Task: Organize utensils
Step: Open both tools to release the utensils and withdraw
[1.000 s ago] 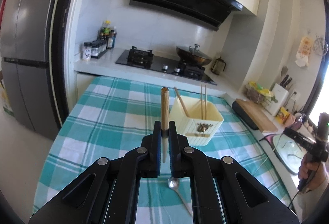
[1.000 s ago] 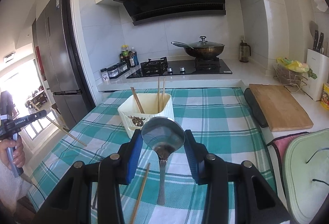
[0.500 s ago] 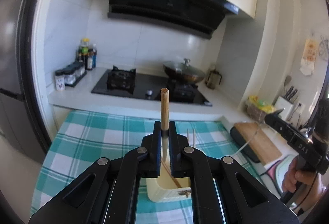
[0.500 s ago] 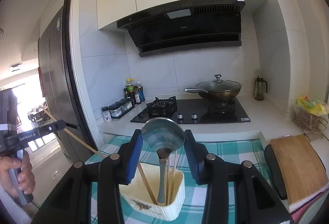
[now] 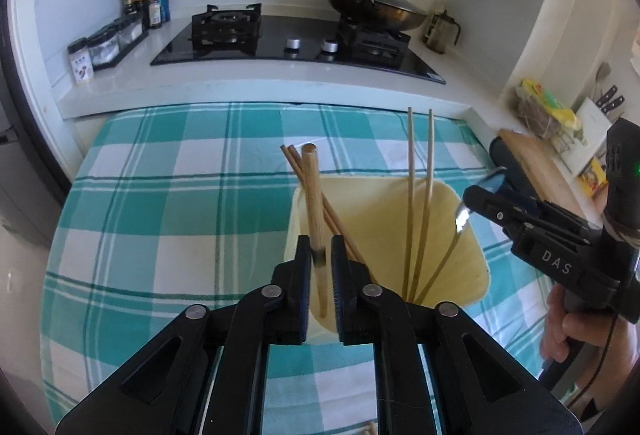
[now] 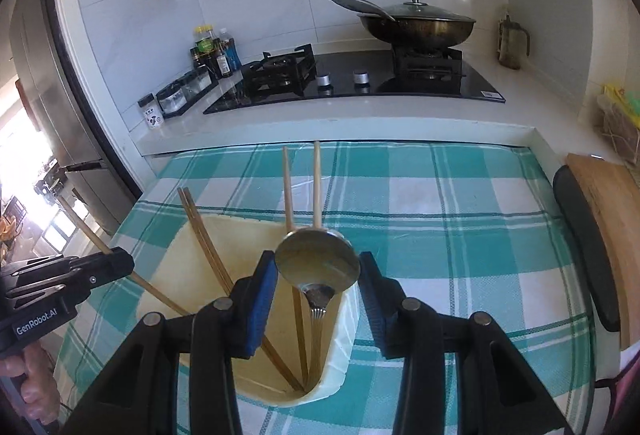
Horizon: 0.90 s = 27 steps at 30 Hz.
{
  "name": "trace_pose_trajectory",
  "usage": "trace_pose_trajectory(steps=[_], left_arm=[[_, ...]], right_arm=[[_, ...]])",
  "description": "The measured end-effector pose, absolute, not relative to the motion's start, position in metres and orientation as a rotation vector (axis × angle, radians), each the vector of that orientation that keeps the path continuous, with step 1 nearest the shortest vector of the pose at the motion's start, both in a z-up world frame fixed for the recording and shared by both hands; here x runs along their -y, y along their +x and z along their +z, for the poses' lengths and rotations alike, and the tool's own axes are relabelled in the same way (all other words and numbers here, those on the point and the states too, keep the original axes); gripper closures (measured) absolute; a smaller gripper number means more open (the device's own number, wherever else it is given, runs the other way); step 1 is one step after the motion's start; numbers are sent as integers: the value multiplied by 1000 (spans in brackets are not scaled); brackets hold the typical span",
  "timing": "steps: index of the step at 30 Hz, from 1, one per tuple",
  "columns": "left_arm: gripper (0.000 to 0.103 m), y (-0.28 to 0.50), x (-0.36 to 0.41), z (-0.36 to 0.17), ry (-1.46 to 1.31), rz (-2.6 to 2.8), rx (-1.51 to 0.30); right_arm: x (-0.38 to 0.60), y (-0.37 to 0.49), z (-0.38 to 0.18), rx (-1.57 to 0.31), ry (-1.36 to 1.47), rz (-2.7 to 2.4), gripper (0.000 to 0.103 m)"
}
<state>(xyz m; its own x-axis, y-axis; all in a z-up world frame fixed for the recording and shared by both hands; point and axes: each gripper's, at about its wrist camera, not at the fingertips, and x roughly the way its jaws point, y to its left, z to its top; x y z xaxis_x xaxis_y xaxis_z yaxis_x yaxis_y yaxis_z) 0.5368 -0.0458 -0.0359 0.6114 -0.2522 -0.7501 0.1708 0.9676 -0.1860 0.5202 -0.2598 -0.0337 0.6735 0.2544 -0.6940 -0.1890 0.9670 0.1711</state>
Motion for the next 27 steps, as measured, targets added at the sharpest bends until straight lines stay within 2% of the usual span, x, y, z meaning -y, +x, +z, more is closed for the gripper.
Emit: trace_pose_trajectory(steps=[1,3,8,12,15,19,27], left_arm=[[74,530,43,-35,-100,-251,-867],[50,511,34,-33,-96,-261,-832],[35,425,-4,-51,-29,-261,-857],[24,344,-31,-85,37,-202,-896],[22,304,-41,-117,7,-141,-925],[22,295,-42,-153,-101,-99,-967],[21,299,-33,-187,-148,-32,-962]], right_arm=[[262,518,-33,-776,100,246,60],[269,507,-25,-728,125,237,60],[299,443,-7,-678,153,274,55],[330,362,-36,-762,75,260,54],[349,299,-80,-823,-29,173,54],[365,238,-130,-894,-48,77,54],[368,206,-167,-896,-2,8,54]])
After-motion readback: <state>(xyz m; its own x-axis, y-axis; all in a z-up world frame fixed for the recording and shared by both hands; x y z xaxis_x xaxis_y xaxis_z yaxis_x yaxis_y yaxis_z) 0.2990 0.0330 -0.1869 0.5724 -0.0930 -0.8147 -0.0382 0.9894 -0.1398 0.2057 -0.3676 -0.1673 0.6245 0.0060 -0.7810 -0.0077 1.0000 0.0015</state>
